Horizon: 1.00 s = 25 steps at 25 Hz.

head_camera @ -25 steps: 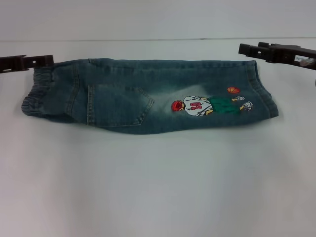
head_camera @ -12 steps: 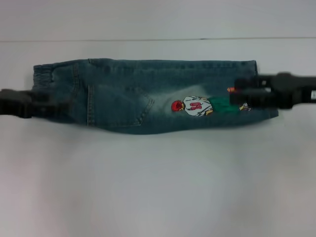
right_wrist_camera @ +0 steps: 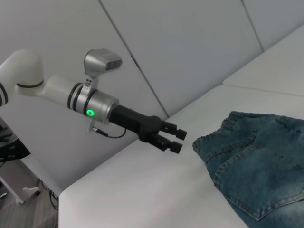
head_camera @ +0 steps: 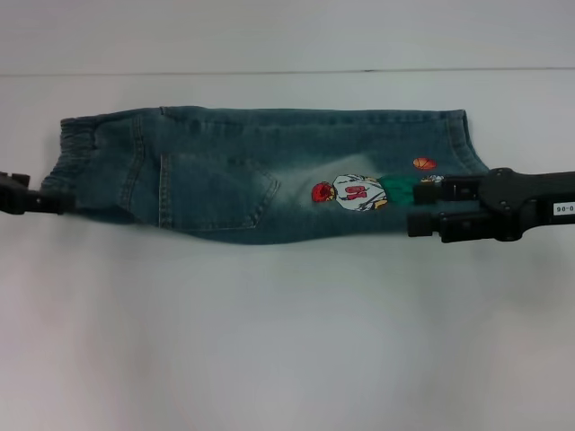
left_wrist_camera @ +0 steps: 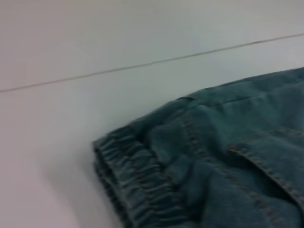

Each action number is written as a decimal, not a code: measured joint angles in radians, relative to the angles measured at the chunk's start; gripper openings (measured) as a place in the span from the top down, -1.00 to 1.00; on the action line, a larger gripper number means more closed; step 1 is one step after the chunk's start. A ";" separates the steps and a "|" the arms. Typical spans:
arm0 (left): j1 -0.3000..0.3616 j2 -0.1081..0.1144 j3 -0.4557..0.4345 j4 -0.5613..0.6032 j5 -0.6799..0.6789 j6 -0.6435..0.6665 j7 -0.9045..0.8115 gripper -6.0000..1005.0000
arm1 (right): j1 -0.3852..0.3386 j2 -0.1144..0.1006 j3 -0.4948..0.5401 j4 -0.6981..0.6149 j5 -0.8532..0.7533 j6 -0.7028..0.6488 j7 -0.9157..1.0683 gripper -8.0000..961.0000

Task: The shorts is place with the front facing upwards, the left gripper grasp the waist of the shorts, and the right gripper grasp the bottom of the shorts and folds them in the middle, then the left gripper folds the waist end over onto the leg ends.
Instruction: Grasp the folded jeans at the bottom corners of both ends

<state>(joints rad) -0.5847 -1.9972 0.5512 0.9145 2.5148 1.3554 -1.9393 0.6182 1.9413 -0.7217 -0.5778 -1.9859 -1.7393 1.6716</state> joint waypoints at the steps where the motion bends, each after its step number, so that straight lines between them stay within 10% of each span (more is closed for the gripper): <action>1: -0.001 -0.001 0.008 -0.002 0.004 -0.019 -0.001 -0.73 | 0.000 0.001 0.000 0.000 0.000 -0.001 -0.003 -0.69; 20: -0.059 -0.023 0.143 -0.139 0.164 -0.287 -0.093 -0.67 | -0.002 0.020 -0.002 0.004 -0.001 0.000 -0.010 -0.68; 25: -0.054 -0.039 0.143 -0.113 0.163 -0.299 -0.091 -0.17 | -0.002 0.022 -0.002 0.006 -0.001 0.000 -0.010 -0.68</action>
<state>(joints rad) -0.6382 -2.0360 0.6944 0.8015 2.6775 1.0560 -2.0306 0.6166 1.9634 -0.7241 -0.5717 -1.9867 -1.7395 1.6613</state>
